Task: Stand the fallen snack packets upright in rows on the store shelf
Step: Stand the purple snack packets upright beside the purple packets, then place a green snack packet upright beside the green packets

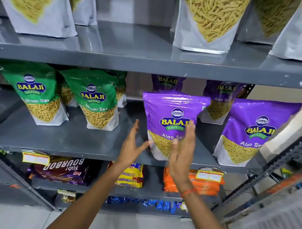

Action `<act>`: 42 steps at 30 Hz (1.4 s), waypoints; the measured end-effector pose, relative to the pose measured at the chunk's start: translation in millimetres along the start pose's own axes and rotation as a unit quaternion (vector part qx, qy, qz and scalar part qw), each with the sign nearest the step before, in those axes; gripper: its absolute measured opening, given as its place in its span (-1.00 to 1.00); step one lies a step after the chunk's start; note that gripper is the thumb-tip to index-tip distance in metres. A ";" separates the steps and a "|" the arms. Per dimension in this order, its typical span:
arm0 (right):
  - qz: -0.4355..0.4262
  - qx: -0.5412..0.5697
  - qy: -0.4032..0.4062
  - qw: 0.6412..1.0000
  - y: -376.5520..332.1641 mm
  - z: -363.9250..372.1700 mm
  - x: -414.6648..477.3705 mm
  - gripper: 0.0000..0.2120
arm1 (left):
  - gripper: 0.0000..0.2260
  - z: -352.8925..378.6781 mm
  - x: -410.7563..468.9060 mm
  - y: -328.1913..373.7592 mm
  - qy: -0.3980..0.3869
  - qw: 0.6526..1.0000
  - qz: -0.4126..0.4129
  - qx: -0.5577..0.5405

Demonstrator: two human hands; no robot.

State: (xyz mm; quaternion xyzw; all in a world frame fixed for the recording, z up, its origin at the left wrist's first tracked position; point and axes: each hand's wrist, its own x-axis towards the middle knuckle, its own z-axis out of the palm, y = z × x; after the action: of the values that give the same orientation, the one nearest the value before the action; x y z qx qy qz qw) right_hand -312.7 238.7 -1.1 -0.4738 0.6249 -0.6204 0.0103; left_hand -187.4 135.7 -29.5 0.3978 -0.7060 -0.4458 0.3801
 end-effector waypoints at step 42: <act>0.281 0.075 -0.357 0.888 -16.4 183.7 -36.8 -0.35 | -0.54 -212.0 -14.8 -106.4 -0.080 0.986 -0.141 -0.044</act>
State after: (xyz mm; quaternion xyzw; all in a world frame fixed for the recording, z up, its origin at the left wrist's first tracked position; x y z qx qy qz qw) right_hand -172.6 123.9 -51.6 -0.4655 0.6380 -0.4256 0.4417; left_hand 31.2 49.2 -64.8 0.4394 -0.6507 -0.5558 0.2731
